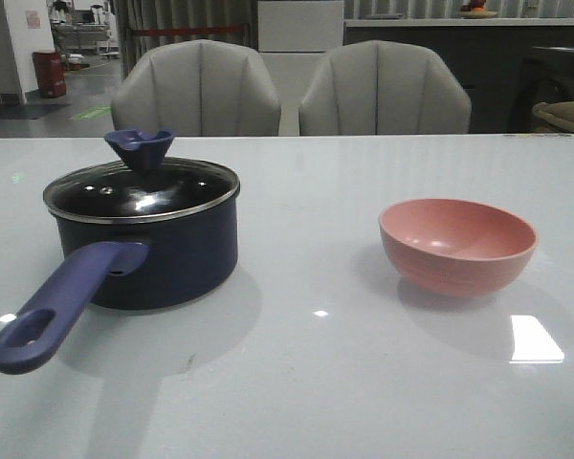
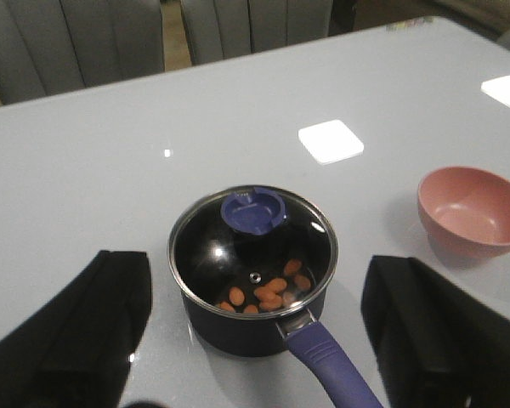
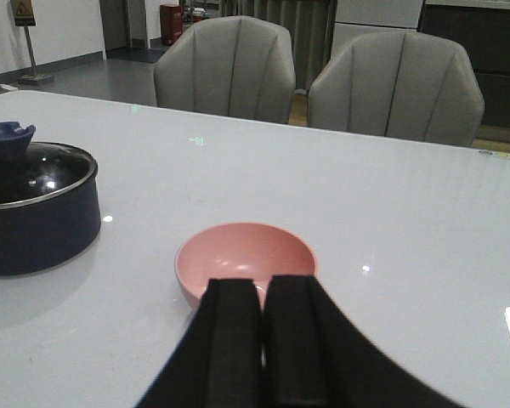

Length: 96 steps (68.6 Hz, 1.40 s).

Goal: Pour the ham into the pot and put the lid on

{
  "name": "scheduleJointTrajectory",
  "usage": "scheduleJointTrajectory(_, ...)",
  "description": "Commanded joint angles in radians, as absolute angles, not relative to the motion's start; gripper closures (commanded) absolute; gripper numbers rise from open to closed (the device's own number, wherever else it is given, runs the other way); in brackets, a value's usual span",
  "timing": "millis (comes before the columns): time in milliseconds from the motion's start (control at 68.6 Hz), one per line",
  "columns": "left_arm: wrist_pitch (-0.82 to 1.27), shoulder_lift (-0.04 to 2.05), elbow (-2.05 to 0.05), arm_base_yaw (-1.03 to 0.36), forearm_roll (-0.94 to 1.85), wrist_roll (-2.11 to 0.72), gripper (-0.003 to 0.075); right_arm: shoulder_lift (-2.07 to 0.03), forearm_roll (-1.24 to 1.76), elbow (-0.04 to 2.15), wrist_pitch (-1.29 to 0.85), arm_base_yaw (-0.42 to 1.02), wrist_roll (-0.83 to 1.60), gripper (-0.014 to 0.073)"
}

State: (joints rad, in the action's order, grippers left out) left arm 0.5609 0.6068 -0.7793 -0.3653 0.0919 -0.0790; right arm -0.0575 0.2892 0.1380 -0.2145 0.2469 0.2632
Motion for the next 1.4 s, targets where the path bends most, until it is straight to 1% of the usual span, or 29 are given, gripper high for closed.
scheduleJointTrajectory(0,0.429,0.494,-0.715,-0.371,0.098,-0.069,0.0255,-0.069,0.294,0.166,-0.130,0.248,0.275,0.0439)
scheduleJointTrajectory(233,0.426,0.242,-0.532,-0.371,0.102,-0.069,0.0416,-0.069,0.294,0.166,-0.130,0.248,0.275,0.0439)
scheduleJointTrajectory(408,0.424,0.126,-0.478,-0.371,0.104,-0.069,0.0612,-0.069,0.294,0.166,-0.130,0.248,0.275,0.0439)
scheduleJointTrajectory(467,0.424,0.113,-0.476,-0.371,0.104,-0.069,0.0603,-0.069,0.294,0.166,-0.130,0.248,0.275,0.0439)
scheduleJointTrajectory(1108,0.424,0.108,-0.443,-0.371,0.100,-0.069,0.0607,-0.069,0.294,0.166,-0.130,0.248,0.275,0.0439)
scheduleJointTrajectory(1167,0.398,0.108,-0.423,-0.369,0.067,-0.069,0.0607,-0.069,0.294,0.166,-0.130,0.248,0.275,0.0439)
scheduleJointTrajectory(1254,0.340,0.104,-0.370,-0.330,0.036,-0.067,0.0607,-0.069,0.294,0.166,-0.130,0.248,0.275,0.0439)
scheduleJointTrajectory(1386,0.145,0.076,-0.239,-0.203,0.023,-0.060,0.0607,-0.069,0.294,0.166,-0.130,0.248,0.275,0.0439)
